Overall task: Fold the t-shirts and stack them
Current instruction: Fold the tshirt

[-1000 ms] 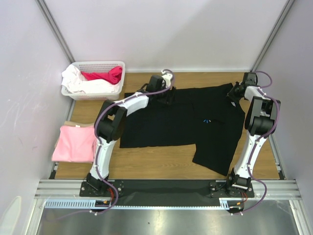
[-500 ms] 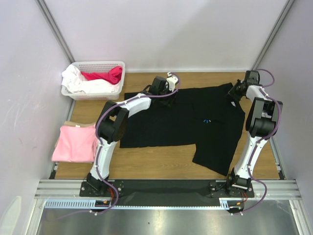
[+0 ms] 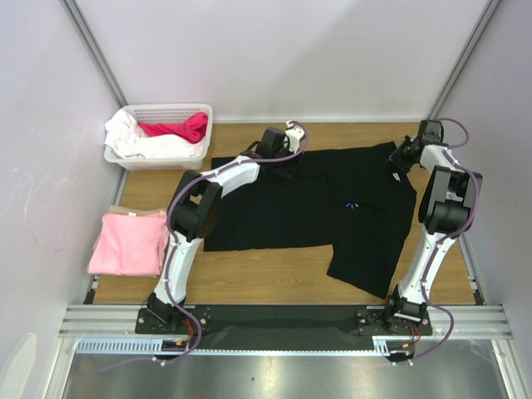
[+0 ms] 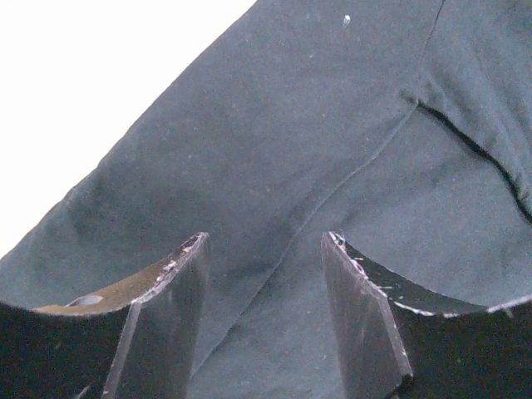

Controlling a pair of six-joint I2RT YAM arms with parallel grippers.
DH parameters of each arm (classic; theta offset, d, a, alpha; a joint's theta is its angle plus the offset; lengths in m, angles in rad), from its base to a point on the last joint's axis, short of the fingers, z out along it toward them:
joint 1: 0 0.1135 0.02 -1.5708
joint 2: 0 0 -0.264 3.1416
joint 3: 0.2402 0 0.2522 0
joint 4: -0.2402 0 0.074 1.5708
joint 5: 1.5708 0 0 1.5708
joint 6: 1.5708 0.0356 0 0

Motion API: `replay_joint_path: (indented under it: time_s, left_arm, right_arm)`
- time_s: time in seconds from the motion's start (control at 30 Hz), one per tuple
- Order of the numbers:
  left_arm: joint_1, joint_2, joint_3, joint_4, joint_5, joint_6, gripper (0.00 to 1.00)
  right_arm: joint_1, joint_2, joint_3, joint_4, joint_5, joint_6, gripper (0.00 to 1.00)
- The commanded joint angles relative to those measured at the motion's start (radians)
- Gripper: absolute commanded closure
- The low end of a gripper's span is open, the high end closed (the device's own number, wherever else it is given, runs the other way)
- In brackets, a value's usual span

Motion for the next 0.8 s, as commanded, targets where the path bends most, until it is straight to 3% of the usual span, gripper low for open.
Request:
replay_joint_path:
  time_s: [0.0,0.3,0.47,0.57,0.7,0.77]
  left_arm:
    - [-0.006,0.021,0.063,-0.067,0.02,-0.034,0.38]
    - [0.0,0.059,0.101,-0.137,0.024,-0.084,0.39]
    - [0.008,0.073,0.12,-0.156,0.047,-0.101,0.39]
    - [0.011,0.078,0.123,-0.17,0.058,-0.1,0.39]
    - [0.013,0.078,0.121,-0.167,0.064,-0.1,0.39]
    - [0.013,0.078,0.123,-0.165,0.066,-0.103,0.39]
  right_arm:
    - [-0.008,-0.095,-0.005,-0.019,-0.023,0.012,0.98]
    - [-0.011,-0.124,-0.016,-0.042,-0.014,0.001,0.99]
    - [-0.012,-0.083,-0.004,-0.052,-0.017,-0.006,0.88]
    - [-0.012,-0.06,0.018,-0.076,-0.045,-0.02,0.75]
    - [-0.014,-0.061,0.023,-0.09,-0.069,-0.038,0.38]
    - [-0.014,-0.066,0.02,-0.099,-0.049,-0.043,0.32]
